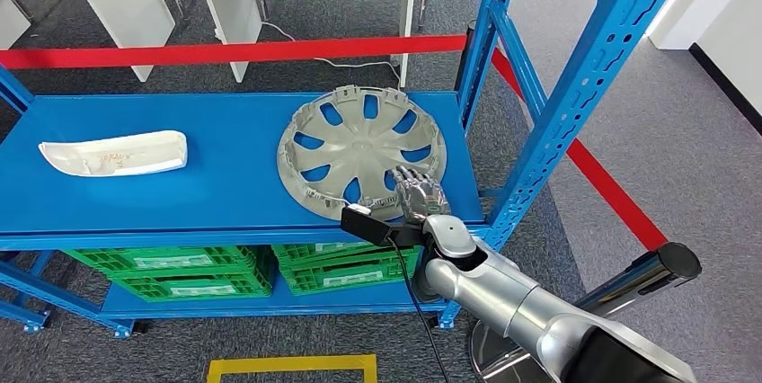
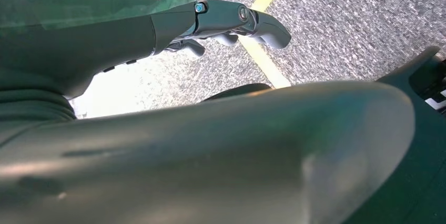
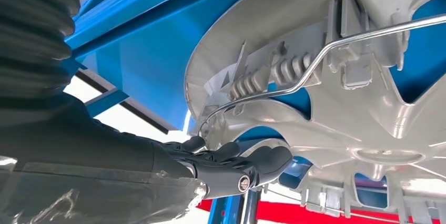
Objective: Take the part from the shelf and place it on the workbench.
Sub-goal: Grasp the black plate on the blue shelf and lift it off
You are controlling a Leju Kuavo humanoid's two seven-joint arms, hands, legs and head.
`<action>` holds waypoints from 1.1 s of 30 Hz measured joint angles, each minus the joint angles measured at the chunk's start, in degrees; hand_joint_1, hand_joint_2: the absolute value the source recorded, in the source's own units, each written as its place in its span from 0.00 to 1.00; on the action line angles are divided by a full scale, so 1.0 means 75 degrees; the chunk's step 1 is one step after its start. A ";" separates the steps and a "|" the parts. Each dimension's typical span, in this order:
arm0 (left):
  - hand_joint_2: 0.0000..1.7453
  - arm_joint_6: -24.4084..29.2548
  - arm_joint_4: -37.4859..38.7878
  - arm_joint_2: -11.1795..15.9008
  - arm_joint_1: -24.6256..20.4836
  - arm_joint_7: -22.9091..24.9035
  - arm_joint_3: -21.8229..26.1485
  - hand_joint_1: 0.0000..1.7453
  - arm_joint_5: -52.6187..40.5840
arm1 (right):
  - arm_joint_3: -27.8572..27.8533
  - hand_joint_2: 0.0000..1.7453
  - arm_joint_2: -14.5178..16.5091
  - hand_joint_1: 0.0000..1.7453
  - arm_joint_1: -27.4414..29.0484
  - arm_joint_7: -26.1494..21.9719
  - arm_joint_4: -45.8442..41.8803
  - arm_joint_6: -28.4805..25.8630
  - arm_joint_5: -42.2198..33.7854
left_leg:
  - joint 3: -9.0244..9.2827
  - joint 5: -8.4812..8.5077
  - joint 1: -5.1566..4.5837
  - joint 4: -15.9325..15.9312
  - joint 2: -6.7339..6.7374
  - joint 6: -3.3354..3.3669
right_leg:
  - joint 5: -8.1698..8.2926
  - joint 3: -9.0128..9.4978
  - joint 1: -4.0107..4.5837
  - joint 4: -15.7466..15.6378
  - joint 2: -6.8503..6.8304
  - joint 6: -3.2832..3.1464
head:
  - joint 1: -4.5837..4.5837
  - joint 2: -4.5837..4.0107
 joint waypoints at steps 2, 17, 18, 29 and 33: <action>0.00 0.0000 0.0000 -0.0001 0.0000 -0.0015 0.0000 0.00 0.0013 | 0.0003 1.00 0.0000 0.00 -0.0001 -0.0004 0.0000 0.0003 -0.0068 | 0.0000 0.0000 0.0000 0.0000 0.0000 0.0000 | 0.0000 0.0000 0.0000 0.0000 0.0000 0.0000 | 0.0000 0.0000; 0.00 0.0023 0.0001 -0.0003 0.0000 -0.0021 0.0003 0.00 0.0028 | 0.0016 1.00 0.0000 0.91 -0.0004 -0.0016 0.0000 -0.0067 -0.0261 | 0.0001 0.0000 0.0000 -0.0001 0.0000 0.0000 | 0.0000 0.0001 0.0000 0.0000 0.0000 0.0000 | 0.0000 0.0000; 0.00 0.0023 0.0001 -0.0003 0.0000 -0.0022 0.0003 0.00 0.0027 | 0.0017 1.00 0.0000 1.00 -0.0004 -0.0016 0.0000 -0.0067 -0.0264 | 0.0001 0.0000 0.0000 -0.0001 0.0000 0.0000 | 0.0000 0.0001 0.0000 0.0000 0.0000 0.0000 | 0.0000 0.0000; 0.00 0.0023 0.0000 -0.0001 -0.0005 -0.0022 0.0021 0.00 0.0035 | 0.0023 1.00 0.0000 1.00 -0.0119 -0.0041 0.0012 -0.0071 -0.0355 | 0.0011 0.0000 0.0000 -0.0001 0.0001 -0.0001 | 0.0001 0.0006 0.0000 0.0000 0.0002 -0.0001 | -0.0001 0.0000; 0.00 0.0023 0.0000 0.0000 -0.0005 -0.0028 0.0030 0.00 0.0042 | 0.0039 1.00 0.0000 1.00 -0.0113 -0.0059 0.0017 -0.0064 -0.0357 | 0.0010 0.0002 0.0000 -0.0001 0.0000 -0.0003 | 0.0001 0.0007 0.0000 0.0000 0.0000 -0.0001 | 0.0000 0.0000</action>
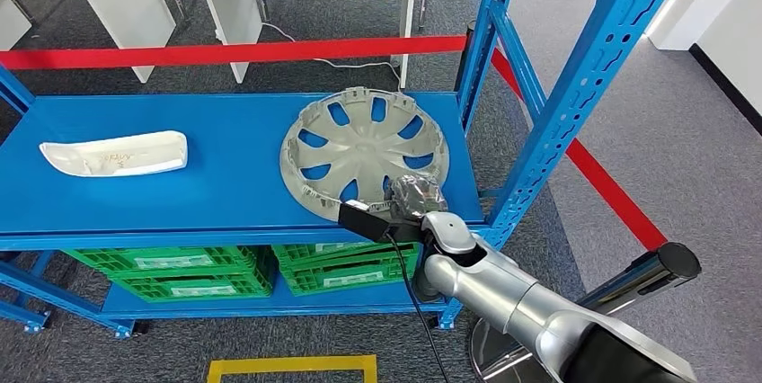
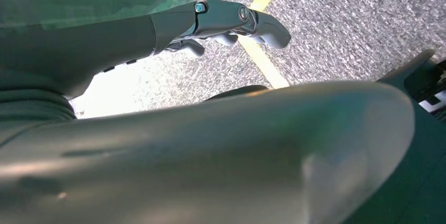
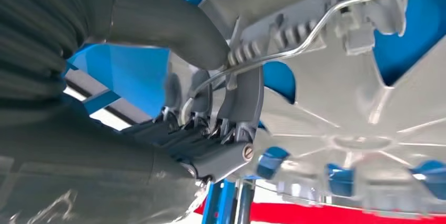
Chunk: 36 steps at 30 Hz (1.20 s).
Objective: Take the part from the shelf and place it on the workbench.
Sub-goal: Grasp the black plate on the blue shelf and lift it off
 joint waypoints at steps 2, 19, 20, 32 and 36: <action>0.00 0.0000 0.0000 -0.0001 0.0000 -0.0004 0.0002 0.00 0.0003 | 0.0006 1.00 0.0001 1.00 0.0002 -0.0001 0.0001 0.0000 0.0000 | 0.0000 0.0000 0.0000 0.0000 0.0000 0.0000 | 0.0000 0.0000 0.0000 0.0000 -0.0001 0.0000 | -0.0001 0.0000; 0.00 0.0067 0.0000 -0.0003 0.0007 -0.0040 0.0014 0.00 0.0070 | 0.0024 1.00 0.0001 1.00 0.0003 -0.0004 0.0001 0.0008 -0.0023 | 0.0000 0.0000 0.0000 -0.0001 -0.0001 -0.0001 | 0.0000 0.0001 0.0000 0.0000 -0.0001 0.0000 | 0.0000 0.0000; 0.00 0.0067 0.0000 -0.0003 0.0007 -0.0044 0.0014 0.00 0.0071 | 0.0025 1.00 0.0001 1.00 0.0003 -0.0017 0.0001 0.0003 -0.0023 | 0.0000 0.0000 0.0000 -0.0001 -0.0001 -0.0001 | 0.0000 0.0001 0.0000 0.0000 -0.0001 0.0000 | 0.0000 0.0000; 0.00 0.0444 0.0000 -0.0003 0.0023 -0.0481 0.0020 0.00 0.0088 | -0.0214 1.00 0.0000 1.00 0.0507 -0.1329 -0.0765 -0.1356 -0.1172 | 0.0001 -0.0001 0.0002 -0.0002 0.0000 -0.0002 | -0.0003 -0.0001 0.0003 0.0000 0.0001 -0.0004 | -0.0001 0.0000; 0.00 0.0704 0.0000 -0.0003 0.0027 -0.0764 0.0042 0.00 0.0121 | -0.0512 1.00 -0.0004 1.00 0.1007 -0.1973 -0.1682 -0.1866 -0.1684 | 0.0002 -0.0004 0.0003 -0.0003 0.0000 -0.0006 | -0.0006 -0.0001 0.0005 0.0000 0.0001 -0.0008 | -0.0002 0.0000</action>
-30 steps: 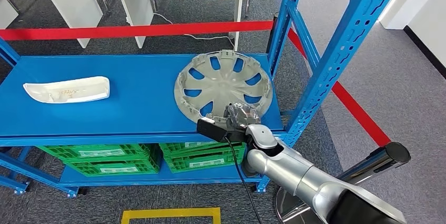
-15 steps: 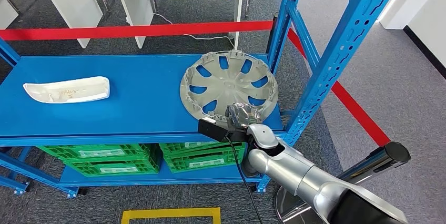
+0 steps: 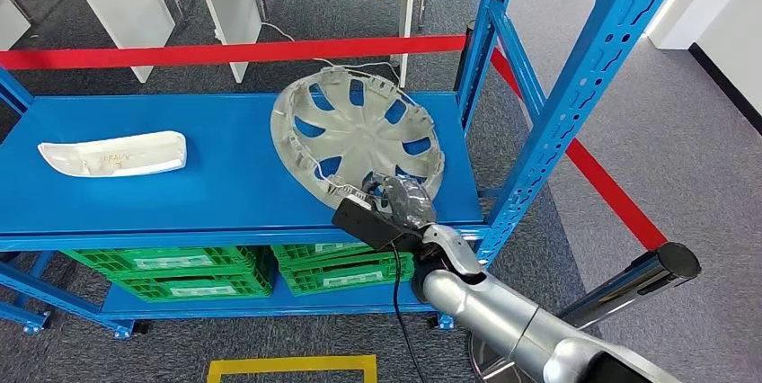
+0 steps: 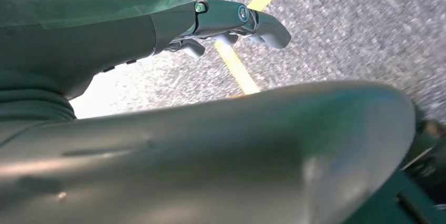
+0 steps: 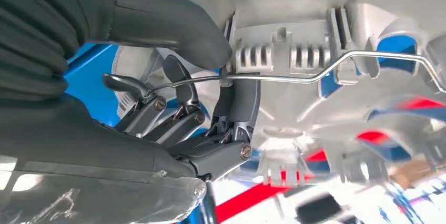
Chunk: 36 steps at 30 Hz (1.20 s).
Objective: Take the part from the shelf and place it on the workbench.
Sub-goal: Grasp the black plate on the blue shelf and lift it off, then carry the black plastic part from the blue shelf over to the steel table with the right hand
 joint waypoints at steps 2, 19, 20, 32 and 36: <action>0.00 0.0028 0.0000 0.0000 -0.0001 -0.0066 0.0018 0.00 -0.0002 | -0.0136 1.00 -0.0010 1.00 0.0219 -0.0145 -0.0547 -0.0077 -0.0061 | 0.0000 0.0000 0.0000 -0.0001 0.0000 0.0000 | 0.0000 -0.0001 0.0000 0.0000 0.0001 0.0000 | 0.0001 0.0000; 0.75 0.0473 0.0000 0.0003 -0.0012 -0.0602 0.0084 0.00 -0.0089 | -0.0683 1.00 -0.0250 1.00 0.0967 -0.1464 -0.4320 -0.0326 -0.1817 | -0.0003 -0.0001 0.0000 -0.0002 0.0001 -0.0001 | -0.0004 -0.0006 0.0000 0.0000 0.0000 -0.0003 | 0.0000 0.0000; 1.00 0.0552 0.0000 0.0004 -0.0011 -0.0683 0.0096 0.00 -0.0050 | -0.0705 1.00 -0.0276 1.00 0.1006 -0.1588 -0.4545 -0.0378 -0.1985 | -0.0003 -0.0001 0.0000 -0.0002 0.0001 -0.0001 | -0.0005 -0.0006 0.0000 0.0000 -0.0001 -0.0004 | 0.0000 0.0000; 1.00 0.1172 0.0000 0.0017 0.0025 -0.1723 0.0404 0.00 0.0532 | -0.1259 1.00 -0.0653 1.00 0.1369 -0.2975 -0.7155 -0.0900 -0.3456 | -0.0002 -0.0003 -0.0001 -0.0003 0.0000 -0.0001 | -0.0008 -0.0005 -0.0001 -0.0002 0.0000 -0.0008 | 0.0002 0.0000; 1.00 0.1185 0.0000 0.0014 0.0032 -0.1996 0.0548 0.00 0.0688 | -0.1336 1.00 -0.0730 1.00 0.1420 -0.3332 -0.7714 -0.0761 -0.3907 | -0.0001 -0.0004 -0.0001 -0.0005 0.0001 -0.0002 | -0.0008 -0.0005 -0.0001 -0.0001 0.0001 -0.0009 | 0.0001 0.0000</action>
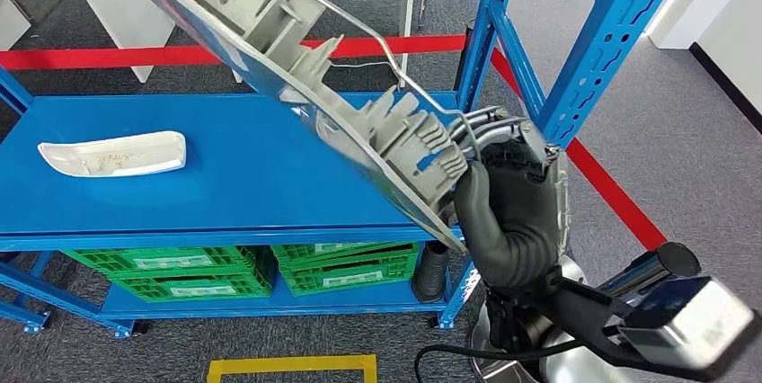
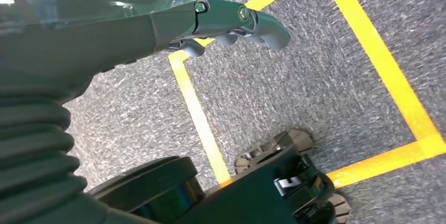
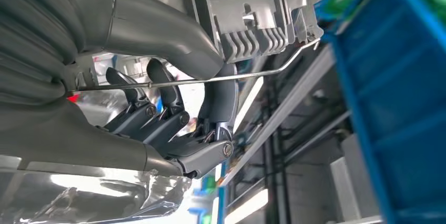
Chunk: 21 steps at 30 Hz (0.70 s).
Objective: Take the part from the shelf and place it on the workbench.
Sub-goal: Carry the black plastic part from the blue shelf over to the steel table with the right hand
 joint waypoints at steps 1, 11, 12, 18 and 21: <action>1.00 0.0007 0.0000 -0.0001 0.0000 -0.0039 0.0029 0.00 0.0018 | -0.0008 1.00 -0.0012 1.00 0.0006 -0.0087 -0.0094 0.0063 -0.0122 | 0.0000 0.0000 0.0000 -0.0001 0.0000 0.0000 | 0.0000 0.0000 0.0000 0.0000 0.0000 0.0000 | 0.0000 0.0000; 1.00 0.0133 0.0000 -0.0011 -0.0024 -0.0192 0.0219 0.00 0.0073 | -0.0040 1.00 -0.0058 1.00 0.0019 -0.0394 -0.0564 0.0310 -0.0653 | 0.0001 0.0000 0.0000 -0.0003 0.0000 0.0000 | -0.0001 0.0001 0.0000 0.0001 0.0000 -0.0001 | 0.0001 0.0000; 1.00 0.0135 0.0000 -0.0011 -0.0024 -0.0194 0.0235 0.00 0.0075 | -0.0045 1.00 -0.0064 1.00 0.0022 -0.0398 -0.0580 0.0310 -0.0666 | 0.0001 0.0000 0.0000 -0.0003 0.0000 0.0000 | -0.0001 0.0001 0.0000 0.0001 0.0000 -0.0001 | 0.0001 0.0000; 1.00 0.0134 0.0000 -0.0010 -0.0024 -0.0214 0.0315 0.00 0.0091 | -0.0059 1.00 -0.0093 1.00 0.0051 -0.0427 -0.0634 0.0339 -0.0761 | 0.0001 0.0000 0.0000 -0.0003 0.0000 0.0000 | -0.0001 0.0001 0.0000 0.0001 -0.0001 -0.0001 | 0.0000 0.0000; 1.00 0.0138 0.0000 -0.0008 -0.0024 -0.0217 0.0329 0.00 0.0103 | -0.0069 1.00 -0.0096 1.00 0.0077 -0.0440 -0.0637 0.0342 -0.0776 | 0.0001 0.0000 0.0000 -0.0004 0.0000 0.0000 | -0.0002 0.0001 0.0000 0.0001 -0.0001 -0.0002 | 0.0001 0.0000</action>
